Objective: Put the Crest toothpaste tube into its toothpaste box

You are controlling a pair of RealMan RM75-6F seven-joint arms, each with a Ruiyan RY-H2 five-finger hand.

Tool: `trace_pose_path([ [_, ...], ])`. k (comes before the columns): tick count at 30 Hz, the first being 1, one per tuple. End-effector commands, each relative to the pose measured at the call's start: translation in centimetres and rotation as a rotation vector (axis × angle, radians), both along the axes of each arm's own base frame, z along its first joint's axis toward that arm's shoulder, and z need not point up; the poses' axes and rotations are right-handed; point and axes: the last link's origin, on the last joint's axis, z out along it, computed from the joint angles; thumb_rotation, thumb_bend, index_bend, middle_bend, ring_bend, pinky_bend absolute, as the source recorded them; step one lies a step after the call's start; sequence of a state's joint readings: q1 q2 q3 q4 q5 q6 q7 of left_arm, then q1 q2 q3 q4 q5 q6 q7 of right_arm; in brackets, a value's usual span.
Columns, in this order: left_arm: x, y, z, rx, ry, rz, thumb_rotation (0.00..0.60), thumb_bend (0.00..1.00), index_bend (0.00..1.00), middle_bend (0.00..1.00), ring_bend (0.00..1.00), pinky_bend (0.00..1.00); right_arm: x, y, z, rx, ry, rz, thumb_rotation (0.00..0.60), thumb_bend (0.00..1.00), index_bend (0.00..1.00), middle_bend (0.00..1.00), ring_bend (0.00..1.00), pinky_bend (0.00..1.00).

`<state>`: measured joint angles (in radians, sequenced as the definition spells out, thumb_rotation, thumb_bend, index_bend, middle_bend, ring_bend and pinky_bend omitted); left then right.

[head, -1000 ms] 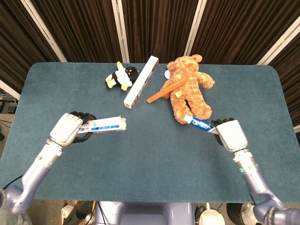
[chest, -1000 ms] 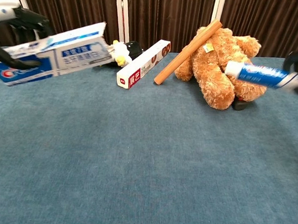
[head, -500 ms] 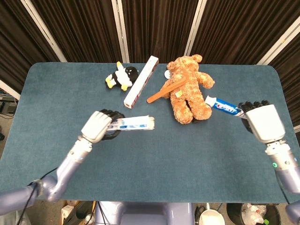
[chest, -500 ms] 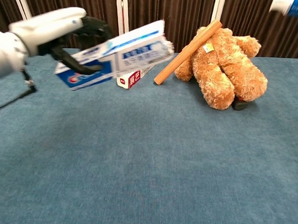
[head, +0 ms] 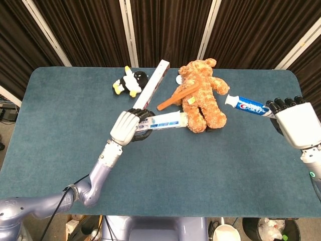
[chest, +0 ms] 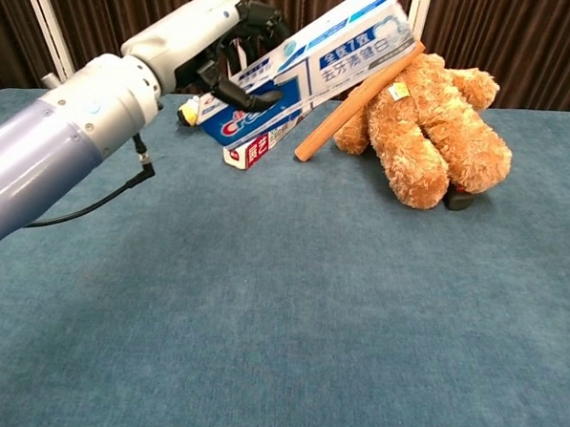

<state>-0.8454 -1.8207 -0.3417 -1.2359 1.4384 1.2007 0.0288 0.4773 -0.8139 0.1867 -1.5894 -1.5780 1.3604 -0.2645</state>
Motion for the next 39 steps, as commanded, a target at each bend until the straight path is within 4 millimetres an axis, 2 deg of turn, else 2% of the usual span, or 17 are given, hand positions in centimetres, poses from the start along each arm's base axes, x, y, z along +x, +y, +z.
trace_pose_path([
  [1,0.8,0.0,0.0,0.003,-0.006,-0.018,0.6,0.43,0.36,0.48,0.44,0.46,-0.2,0.2,0.4,0.001,0.044,0.018,0.6,0.4,0.65,0.7,0.68,0.58],
  [20,3.9,1.2,0.0,0.018,0.001,-0.028,0.6,0.43,0.36,0.48,0.44,0.46,1.0,1.3,0.9,0.031,0.079,0.107,0.6,0.4,0.65,0.7,0.68,0.58],
  [36,7.7,0.8,-1.3,0.005,-0.001,-0.083,0.6,0.43,0.36,0.48,0.44,0.46,1.6,1.8,0.6,0.059,0.08,0.143,0.6,0.4,0.65,0.7,0.68,0.58],
  [39,7.5,0.9,-1.4,0.008,-0.006,-0.071,0.6,0.43,0.36,0.48,0.44,0.46,1.5,2.0,0.2,0.071,0.084,0.148,0.6,0.4,0.65,0.7,0.68,0.58],
])
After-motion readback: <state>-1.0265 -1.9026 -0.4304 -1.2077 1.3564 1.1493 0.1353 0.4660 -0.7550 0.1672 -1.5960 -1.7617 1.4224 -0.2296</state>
